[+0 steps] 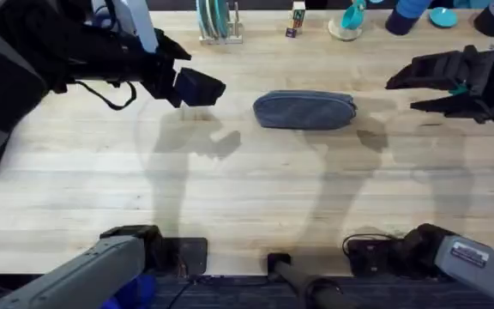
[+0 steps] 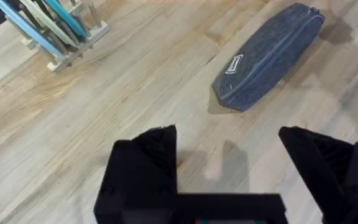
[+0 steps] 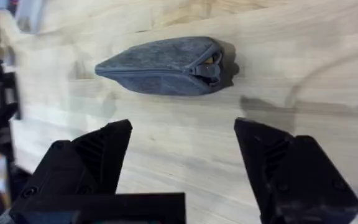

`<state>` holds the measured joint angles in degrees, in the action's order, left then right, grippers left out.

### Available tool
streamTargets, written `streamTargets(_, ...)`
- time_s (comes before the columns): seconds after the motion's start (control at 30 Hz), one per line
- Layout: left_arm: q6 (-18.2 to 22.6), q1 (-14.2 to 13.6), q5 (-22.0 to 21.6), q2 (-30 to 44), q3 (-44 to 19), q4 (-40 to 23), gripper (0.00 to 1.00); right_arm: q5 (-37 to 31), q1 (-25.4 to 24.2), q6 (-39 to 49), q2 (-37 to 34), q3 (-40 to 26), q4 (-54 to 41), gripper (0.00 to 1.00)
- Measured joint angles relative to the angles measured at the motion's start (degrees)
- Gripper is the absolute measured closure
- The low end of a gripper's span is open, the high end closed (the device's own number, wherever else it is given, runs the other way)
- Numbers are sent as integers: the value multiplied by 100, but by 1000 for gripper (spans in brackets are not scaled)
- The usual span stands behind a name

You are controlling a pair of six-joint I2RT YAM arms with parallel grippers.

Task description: Unzip the bag, pick up the pens from the table one at a time and place them inside, then zip the bag closed.

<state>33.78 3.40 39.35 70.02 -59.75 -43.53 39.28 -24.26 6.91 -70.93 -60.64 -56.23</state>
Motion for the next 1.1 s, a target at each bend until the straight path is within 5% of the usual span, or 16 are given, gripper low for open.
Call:
streamTargets(0.63,-2,0,0,0,0,0,6,1484,-270,1375,-2776,17,1133,6)
streamTargets(1.1,-1,0,0,0,0,-1,6,1852,183,1370,-3341,17,2002,6)
